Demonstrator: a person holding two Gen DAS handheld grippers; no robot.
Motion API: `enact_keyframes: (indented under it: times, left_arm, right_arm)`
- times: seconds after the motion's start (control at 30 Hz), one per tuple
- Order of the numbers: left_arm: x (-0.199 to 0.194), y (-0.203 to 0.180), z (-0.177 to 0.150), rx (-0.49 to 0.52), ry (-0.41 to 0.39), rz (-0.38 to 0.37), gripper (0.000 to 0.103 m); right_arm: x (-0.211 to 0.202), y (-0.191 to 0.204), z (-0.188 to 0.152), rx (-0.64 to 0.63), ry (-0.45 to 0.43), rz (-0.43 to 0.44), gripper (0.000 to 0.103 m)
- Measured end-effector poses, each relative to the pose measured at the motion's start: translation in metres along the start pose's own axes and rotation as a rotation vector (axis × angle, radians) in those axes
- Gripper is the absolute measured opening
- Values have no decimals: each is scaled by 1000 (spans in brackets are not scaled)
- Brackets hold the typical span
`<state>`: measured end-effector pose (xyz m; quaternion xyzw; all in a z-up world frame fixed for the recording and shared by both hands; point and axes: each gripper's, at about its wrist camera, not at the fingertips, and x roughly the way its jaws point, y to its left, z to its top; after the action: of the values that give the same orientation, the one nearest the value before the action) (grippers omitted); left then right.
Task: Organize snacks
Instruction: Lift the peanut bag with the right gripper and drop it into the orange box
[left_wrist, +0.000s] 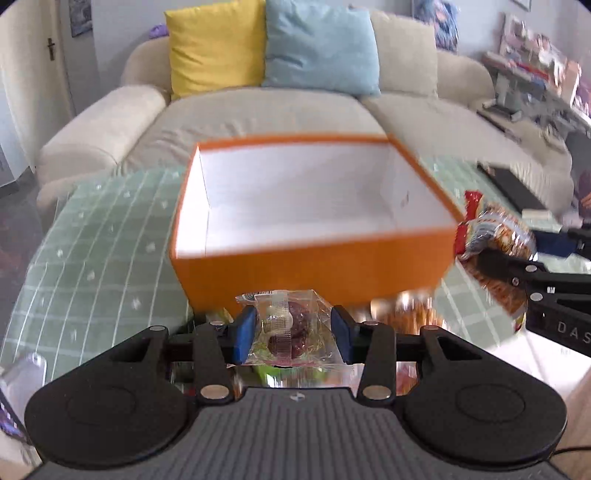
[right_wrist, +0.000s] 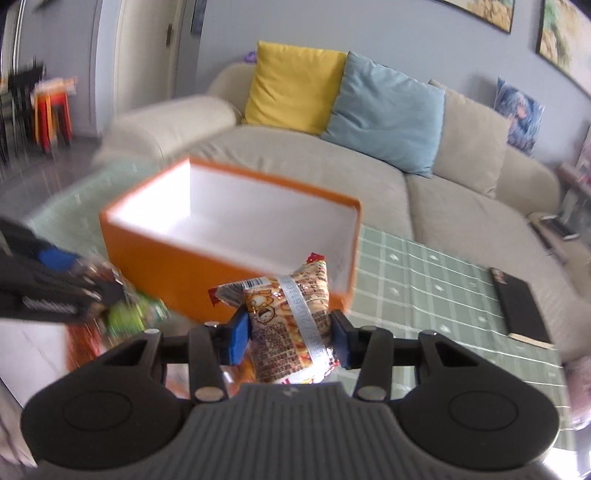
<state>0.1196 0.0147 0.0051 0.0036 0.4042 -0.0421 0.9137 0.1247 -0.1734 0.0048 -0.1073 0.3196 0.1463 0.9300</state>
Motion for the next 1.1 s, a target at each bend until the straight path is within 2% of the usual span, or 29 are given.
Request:
enact_keyframes:
  times: [0.13, 0.23, 0.4, 0.53, 0.67, 1.03, 1.1]
  left_arm:
    - [6, 8, 28, -36, -54, 2, 49]
    - [17, 18, 49, -102, -68, 5, 49]
    - [48, 29, 72, -154, -35, 41, 49]
    - [75, 33, 74, -156, 34, 61, 49]
    - [99, 35, 65, -141, 118, 65, 49]
    - [132, 37, 57, -57, 257, 46, 49]
    - [136, 40, 57, -72, 278, 36, 49]
  right_arm:
    - [13, -7, 38, 97, -29, 97, 44]
    - [30, -6, 63, 110, -44, 122, 44]
    - [78, -6, 89, 212, 24, 193, 44]
    - [126, -5, 89, 303, 139, 243, 44]
    - [160, 2, 82, 314, 240, 227, 43]
    - [207, 5, 67, 307, 431, 224, 43]
    - [212, 6, 65, 321, 454, 223, 43]
